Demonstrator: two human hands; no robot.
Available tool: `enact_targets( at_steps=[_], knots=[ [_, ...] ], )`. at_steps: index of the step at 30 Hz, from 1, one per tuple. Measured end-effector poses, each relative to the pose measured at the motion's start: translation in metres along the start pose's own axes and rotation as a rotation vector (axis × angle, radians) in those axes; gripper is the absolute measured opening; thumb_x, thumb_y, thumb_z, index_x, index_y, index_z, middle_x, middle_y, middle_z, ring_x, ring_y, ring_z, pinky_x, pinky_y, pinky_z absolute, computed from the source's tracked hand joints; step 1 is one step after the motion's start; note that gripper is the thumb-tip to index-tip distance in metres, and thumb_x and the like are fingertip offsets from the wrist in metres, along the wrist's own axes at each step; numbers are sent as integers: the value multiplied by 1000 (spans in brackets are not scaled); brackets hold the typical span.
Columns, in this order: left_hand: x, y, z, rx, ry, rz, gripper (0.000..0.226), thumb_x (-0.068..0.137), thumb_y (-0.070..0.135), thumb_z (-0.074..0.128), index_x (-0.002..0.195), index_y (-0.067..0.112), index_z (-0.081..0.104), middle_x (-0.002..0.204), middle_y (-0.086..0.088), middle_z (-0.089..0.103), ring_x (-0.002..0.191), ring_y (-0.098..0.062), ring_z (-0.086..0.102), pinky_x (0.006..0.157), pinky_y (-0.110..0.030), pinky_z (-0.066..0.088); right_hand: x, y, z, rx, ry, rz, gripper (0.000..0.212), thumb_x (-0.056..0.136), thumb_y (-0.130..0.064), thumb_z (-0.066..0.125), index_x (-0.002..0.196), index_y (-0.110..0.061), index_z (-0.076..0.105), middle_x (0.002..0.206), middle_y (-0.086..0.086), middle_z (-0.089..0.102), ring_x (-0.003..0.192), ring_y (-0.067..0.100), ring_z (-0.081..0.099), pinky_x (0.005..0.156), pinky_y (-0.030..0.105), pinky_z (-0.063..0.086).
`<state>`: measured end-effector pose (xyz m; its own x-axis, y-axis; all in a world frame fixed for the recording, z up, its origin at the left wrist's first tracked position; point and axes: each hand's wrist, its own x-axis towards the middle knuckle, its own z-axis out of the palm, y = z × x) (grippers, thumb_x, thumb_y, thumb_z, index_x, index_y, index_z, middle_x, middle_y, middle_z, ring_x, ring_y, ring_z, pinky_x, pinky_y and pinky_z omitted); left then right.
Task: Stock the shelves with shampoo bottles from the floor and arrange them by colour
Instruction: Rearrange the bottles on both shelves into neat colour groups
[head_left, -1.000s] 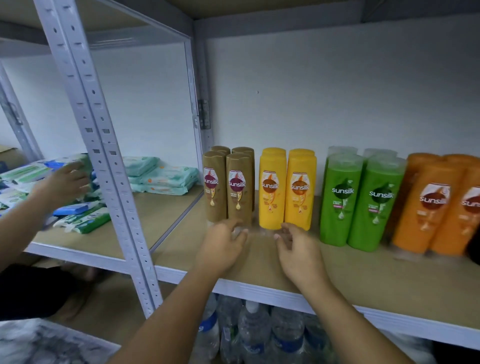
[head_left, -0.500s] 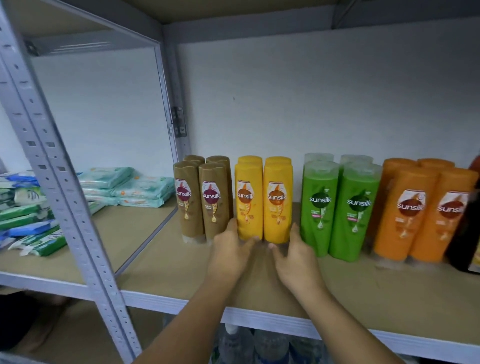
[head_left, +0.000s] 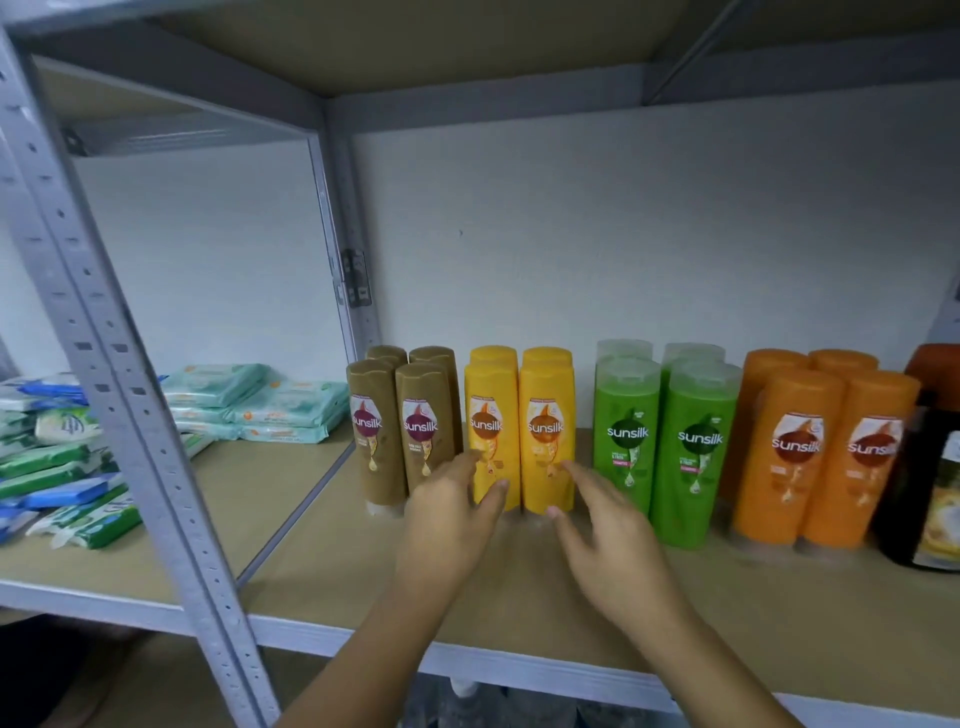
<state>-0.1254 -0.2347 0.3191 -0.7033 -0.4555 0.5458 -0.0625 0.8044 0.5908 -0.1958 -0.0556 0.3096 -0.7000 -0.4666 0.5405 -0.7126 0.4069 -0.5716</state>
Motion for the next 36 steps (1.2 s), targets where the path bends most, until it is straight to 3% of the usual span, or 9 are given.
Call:
enact_targets(
  at_steps=[2, 9, 12, 15, 21, 24, 28, 33, 36],
  knots=[
    [13, 9, -16, 49, 1, 105, 39, 93, 43, 64, 129, 27, 64, 116, 5, 70, 102, -12, 66, 83, -34, 56, 12, -8, -23, -73, -32, -115, 49, 98, -30, 63, 145, -20, 52, 144, -6, 54, 133, 14, 46, 111, 27, 35],
    [90, 46, -76, 196, -127, 304, 45, 94, 38, 64, 136, 22, 60, 132, 2, 64, 119, -16, 58, 96, -33, 47, 87, -51, -99, -267, -243, -281, 39, 104, -28, 51, 142, -20, 55, 145, -4, 54, 136, 15, 42, 103, 13, 22],
    [132, 56, -86, 271, -251, 282, 43, 95, 42, 62, 134, 25, 59, 128, 5, 63, 105, -13, 59, 83, -29, 44, 127, -62, -111, -361, -340, -240, 40, 104, -34, 51, 142, -22, 54, 146, -4, 53, 134, 15, 45, 104, 22, 31],
    [175, 60, -87, 360, -404, 284, 46, 94, 49, 62, 133, 25, 60, 127, 3, 63, 99, -12, 58, 79, -27, 43, 169, -65, -110, -412, -420, -154, 43, 102, -39, 53, 142, -23, 54, 146, -3, 54, 129, 16, 51, 99, 27, 38],
    [230, 67, -66, 553, -752, 300, 50, 93, 57, 59, 136, 31, 58, 136, 5, 58, 114, -14, 58, 98, -35, 49, 225, -69, -89, -537, -581, -63, 48, 99, -44, 54, 142, -24, 54, 145, -1, 54, 127, 20, 54, 104, 33, 45],
    [239, 66, -57, 559, -858, 309, 45, 93, 55, 59, 131, 30, 63, 135, 6, 58, 108, -19, 67, 98, -41, 53, 235, -64, -73, -469, -692, 30, 46, 95, -43, 62, 138, -27, 57, 137, 0, 56, 111, 23, 64, 92, 37, 58],
    [238, 62, -56, 530, -834, 354, 41, 95, 49, 61, 129, 28, 65, 133, 6, 60, 103, -19, 69, 95, -38, 54, 239, -60, -66, -363, -712, 60, 38, 94, -33, 69, 129, -19, 65, 126, 4, 59, 102, 25, 67, 79, 37, 63],
    [235, 58, -58, 535, -799, 384, 44, 95, 51, 58, 133, 29, 64, 139, 6, 59, 115, -14, 60, 98, -34, 48, 239, -62, -70, -395, -726, 53, 42, 95, -36, 66, 133, -17, 63, 128, 4, 62, 101, 22, 69, 88, 38, 61],
    [235, 62, -57, 527, -755, 394, 49, 96, 55, 55, 138, 31, 59, 142, 6, 57, 123, -13, 53, 99, -30, 42, 233, -64, -85, -498, -662, -17, 43, 98, -42, 60, 134, -19, 63, 132, -3, 63, 111, 17, 64, 100, 39, 52]
  ],
)
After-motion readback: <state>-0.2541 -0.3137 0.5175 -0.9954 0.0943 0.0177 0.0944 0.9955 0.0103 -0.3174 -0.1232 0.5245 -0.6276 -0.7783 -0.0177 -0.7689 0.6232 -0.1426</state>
